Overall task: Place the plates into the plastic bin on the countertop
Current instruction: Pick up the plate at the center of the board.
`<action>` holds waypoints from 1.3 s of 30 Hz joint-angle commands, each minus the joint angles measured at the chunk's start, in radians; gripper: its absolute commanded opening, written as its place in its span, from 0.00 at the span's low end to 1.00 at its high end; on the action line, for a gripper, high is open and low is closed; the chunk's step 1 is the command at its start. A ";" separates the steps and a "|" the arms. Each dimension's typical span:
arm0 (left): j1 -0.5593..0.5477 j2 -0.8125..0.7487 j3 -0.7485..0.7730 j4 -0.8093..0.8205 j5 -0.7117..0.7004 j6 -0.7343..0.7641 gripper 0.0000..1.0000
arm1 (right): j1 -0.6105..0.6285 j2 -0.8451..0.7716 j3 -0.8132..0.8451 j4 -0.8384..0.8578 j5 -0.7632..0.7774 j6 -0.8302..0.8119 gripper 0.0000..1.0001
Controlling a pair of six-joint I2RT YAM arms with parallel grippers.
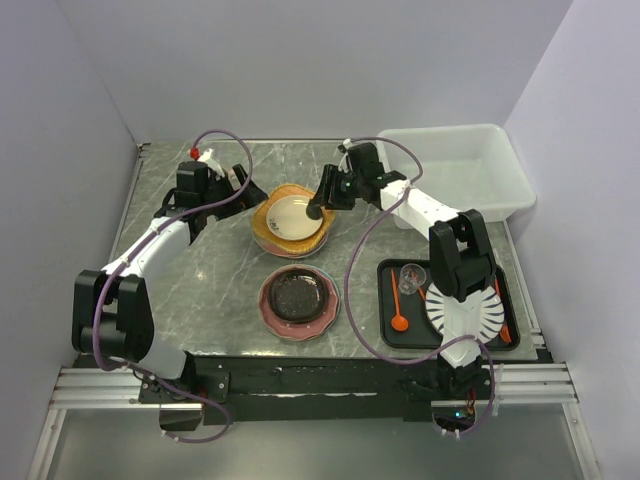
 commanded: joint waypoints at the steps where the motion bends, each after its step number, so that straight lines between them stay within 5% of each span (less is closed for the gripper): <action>1: -0.001 -0.039 0.042 0.012 -0.012 0.021 0.99 | 0.003 0.020 0.055 -0.001 0.009 -0.019 0.56; 24: -0.001 -0.028 0.039 0.020 0.002 0.015 0.99 | 0.003 0.116 0.097 -0.041 0.009 -0.033 0.50; 32: -0.001 -0.025 0.037 0.020 0.007 0.013 0.99 | 0.003 0.115 0.104 -0.061 0.035 -0.034 0.33; 39: -0.001 -0.020 0.036 0.021 0.011 0.012 0.99 | 0.004 0.089 0.111 -0.081 0.059 -0.047 0.31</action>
